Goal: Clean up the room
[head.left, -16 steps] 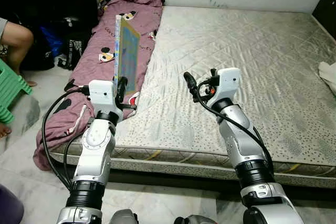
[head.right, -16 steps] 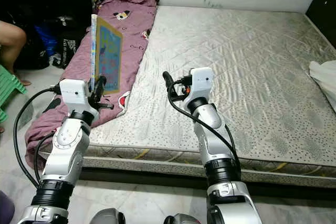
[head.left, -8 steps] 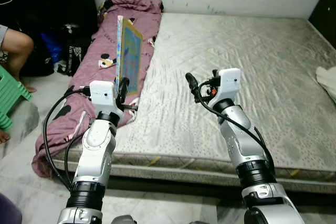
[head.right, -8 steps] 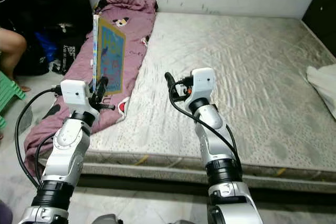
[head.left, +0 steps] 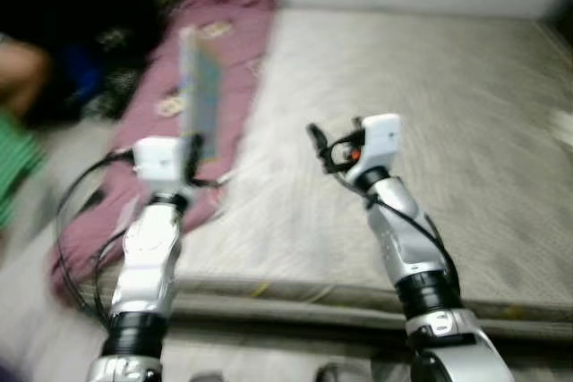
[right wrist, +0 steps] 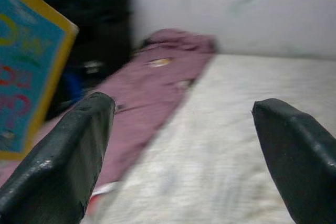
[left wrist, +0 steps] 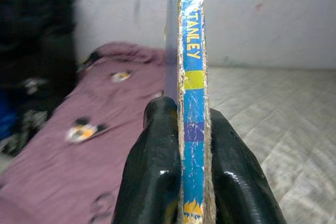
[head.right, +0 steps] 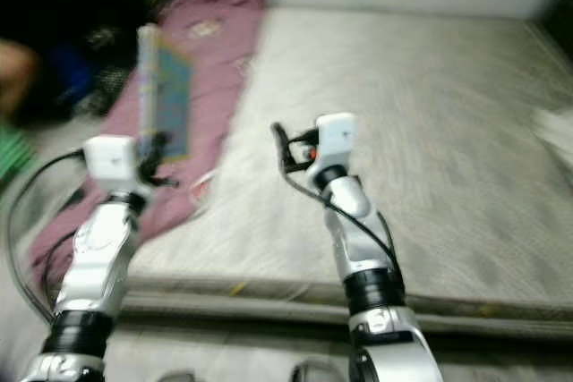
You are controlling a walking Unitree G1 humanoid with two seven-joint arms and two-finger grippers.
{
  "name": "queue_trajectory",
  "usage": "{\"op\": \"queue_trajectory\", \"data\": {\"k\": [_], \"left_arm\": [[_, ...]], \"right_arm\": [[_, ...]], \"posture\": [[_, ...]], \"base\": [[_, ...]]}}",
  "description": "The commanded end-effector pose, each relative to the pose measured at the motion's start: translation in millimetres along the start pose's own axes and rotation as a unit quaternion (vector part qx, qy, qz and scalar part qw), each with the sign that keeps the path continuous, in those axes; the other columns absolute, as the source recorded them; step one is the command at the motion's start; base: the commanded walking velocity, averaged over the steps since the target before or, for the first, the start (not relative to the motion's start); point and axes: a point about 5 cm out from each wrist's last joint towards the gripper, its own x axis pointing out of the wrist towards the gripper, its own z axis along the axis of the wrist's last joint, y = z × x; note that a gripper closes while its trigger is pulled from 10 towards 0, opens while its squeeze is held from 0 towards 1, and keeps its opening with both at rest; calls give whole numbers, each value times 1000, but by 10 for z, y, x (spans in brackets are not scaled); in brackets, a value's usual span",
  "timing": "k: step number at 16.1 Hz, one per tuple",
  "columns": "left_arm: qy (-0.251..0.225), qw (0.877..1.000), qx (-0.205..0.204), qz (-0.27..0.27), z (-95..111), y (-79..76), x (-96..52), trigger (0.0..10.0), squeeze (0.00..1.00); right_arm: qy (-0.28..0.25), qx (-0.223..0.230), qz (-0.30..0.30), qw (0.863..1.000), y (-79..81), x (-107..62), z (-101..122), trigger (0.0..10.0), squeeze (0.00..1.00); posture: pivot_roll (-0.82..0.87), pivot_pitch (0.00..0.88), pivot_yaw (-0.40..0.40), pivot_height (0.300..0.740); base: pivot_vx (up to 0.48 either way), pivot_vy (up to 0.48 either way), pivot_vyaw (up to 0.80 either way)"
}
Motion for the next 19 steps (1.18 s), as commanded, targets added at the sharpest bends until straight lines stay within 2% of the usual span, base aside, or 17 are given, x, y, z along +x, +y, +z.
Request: {"op": "queue_trajectory", "data": {"k": [1,5,8,11,19], "left_arm": [[-20,999,-5,-25,84,-145,46,10000,0],[-19,1000,-12,-12,73,-152,62,10000,0],[-22,1000,5,8,73,-112,48,10000,0],[-11,1000,9,1,47,-122,25,10000,0],[-10,1000,3,-7,44,-154,18,10000,0]], "right_arm": [[6,-4,-20,1000,-113,-33,-22,10000,0],[8,-10,-34,999,-165,-56,-40,10000,0],[17,-6,-43,999,-191,-74,-73,10000,0],[21,-7,-43,999,-187,-105,-113,10000,0],[23,-11,-41,999,-183,-99,-127,10000,0]], "posture": [[-95,0,-5,740],[-93,0,-4,740],[-91,0,-3,740],[-86,0,-1,740],[-88,0,-2,740]], "base": [[240,0,0],[0,0,0],[0,0,0],[0,0,-533],[0,-320,0]]}}
